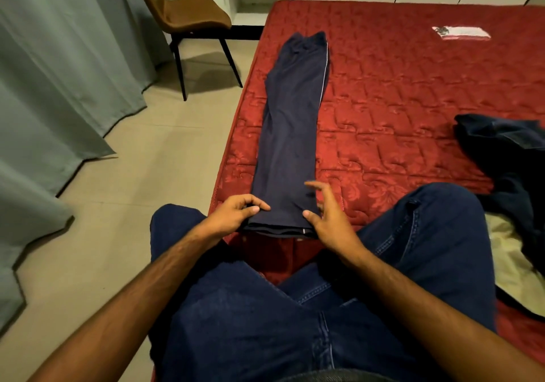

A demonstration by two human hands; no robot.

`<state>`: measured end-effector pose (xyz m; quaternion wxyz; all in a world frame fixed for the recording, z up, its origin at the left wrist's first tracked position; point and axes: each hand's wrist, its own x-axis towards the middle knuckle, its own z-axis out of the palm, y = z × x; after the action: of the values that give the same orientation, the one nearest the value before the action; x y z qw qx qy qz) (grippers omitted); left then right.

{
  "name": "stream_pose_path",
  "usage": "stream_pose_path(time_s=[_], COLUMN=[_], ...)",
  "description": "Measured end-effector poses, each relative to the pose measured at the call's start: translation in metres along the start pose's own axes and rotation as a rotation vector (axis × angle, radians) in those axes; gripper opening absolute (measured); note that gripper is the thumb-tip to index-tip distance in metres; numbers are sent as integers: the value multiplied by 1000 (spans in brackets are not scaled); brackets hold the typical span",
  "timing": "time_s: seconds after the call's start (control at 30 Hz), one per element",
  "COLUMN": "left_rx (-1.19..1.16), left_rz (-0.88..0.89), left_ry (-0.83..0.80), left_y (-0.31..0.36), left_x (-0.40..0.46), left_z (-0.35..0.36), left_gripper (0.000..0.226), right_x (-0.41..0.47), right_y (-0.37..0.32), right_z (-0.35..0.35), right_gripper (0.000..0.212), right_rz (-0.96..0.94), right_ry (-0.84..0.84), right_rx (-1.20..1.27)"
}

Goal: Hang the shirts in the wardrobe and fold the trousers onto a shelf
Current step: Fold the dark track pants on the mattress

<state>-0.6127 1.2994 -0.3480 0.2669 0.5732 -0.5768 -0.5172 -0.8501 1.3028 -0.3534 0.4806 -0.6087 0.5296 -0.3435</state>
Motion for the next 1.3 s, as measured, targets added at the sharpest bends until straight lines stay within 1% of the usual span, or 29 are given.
stream_pose_path(time_s=[0.03, 0.07, 0.1, 0.13, 0.17, 0.2, 0.23, 0.27, 0.33, 0.43, 0.47, 0.57, 0.6, 0.67, 0.73, 0.77, 0.83, 0.87, 0.9, 0.93, 0.97, 1.0, 1.07, 1.13, 1.17, 1.2, 1.23, 1.3], left_rx=[-21, -36, -53, -71, -96, -111, -116, -102, -73, -30, 12, 171, 198, 182, 151, 133, 125, 139, 141, 173, 186, 174, 85, -83, -132, -137, -128, -48], left_rz=[-6, 0, -5, -17, -30, -36, -34, -16, 41, 93, 105, 153, 173, 216, 232, 236, 241, 247, 277, 313, 351, 372, 367, 269, 216, 164, 124, 91], left_ry=[-12, -13, -12, -21, -45, -84, -116, -124, -80, -25, -25, -44, -36, 3, 27, 17, -12, 8, 38, 116, 171, 208, 203, 188, 204, 221, 237, 271], left_y=[0, -3, -4, -4, -1, 1, 3, 3, 1, -3, -4, -9, -8, -4, 3, 5, 11, 14, 20, 27, 33, 46, 66, 83, 85, 82, 76, 57], left_x=[-3, -5, -7, -11, -15, -18, -20, -22, -22, -16, -13, -4, -3, 2, 9, 15, 32, 40, 54, 68, 87, 104, 148, 196, 223, 248, 276, 327], left_z=[0, -1, -2, -4, -6, -9, -11, -13, -14, -15, -16, -23, -24, -25, -27, -30, -40, -46, -52, -59, -65, -68, -74, -75, -75, -77, -79, -86], left_gripper=[22, 23, 23, 24, 27, 33, 42, 50, 57, 54, 57, 77, 79, 75, 61, 54, 42, 27, 10, 15, 16, 9, 6, 10, 13, 15, 15, 20], right_x=[-2, -5, -8, -12, -15, -18, -19, -20, -16, -8, -3, 9, 13, 22, 32, 39, 63, 77, 96, 114, 137, 159, 205, 253, 276, 297, 321, 366], right_y=[-3, -5, -5, -5, -4, -3, -3, -4, -8, -22, -25, -28, -27, -27, -33, -37, -46, -51, -57, -61, -66, -71, -78, -81, -79, -76, -69, -53], right_z=[-2, -4, -6, -8, -11, -14, -16, -17, -16, -15, -16, -21, -24, -29, -36, -41, -52, -58, -63, -69, -74, -80, -91, -99, -102, -103, -104, -102], right_gripper=[40, 34, 31, 34, 47, 65, 79, 84, 77, 60, 57, 51, 48, 43, 37, 35, 35, 36, 31, 27, 24, 22, 25, 24, 19, 13, 11, 19], right_rz=[-16, 9, 42, 64, 77, 85, 81, 65, 7, -77, -93, -118, -125, -119, -139, -177, -223, -204, -157, -110, -74, -42, 12, 37, 55, 85, 113, 151], right_ry=[-22, -58, -95, -129, -168, -224, -271, -290, -237, -136, -124, -144, -139, -128, -139, -173, -293, -362, -421, -448, -459, -453, -417, -361, -326, -292, -263, -203], right_rx=[-53, -45, -36, -26, -39, -82, -176, -282, -392, -495, -535, -584, -606, -679, -751, -778, -716, -607, -473, -361, -272, -217, -175, -136, -94, -57, -30, -14])
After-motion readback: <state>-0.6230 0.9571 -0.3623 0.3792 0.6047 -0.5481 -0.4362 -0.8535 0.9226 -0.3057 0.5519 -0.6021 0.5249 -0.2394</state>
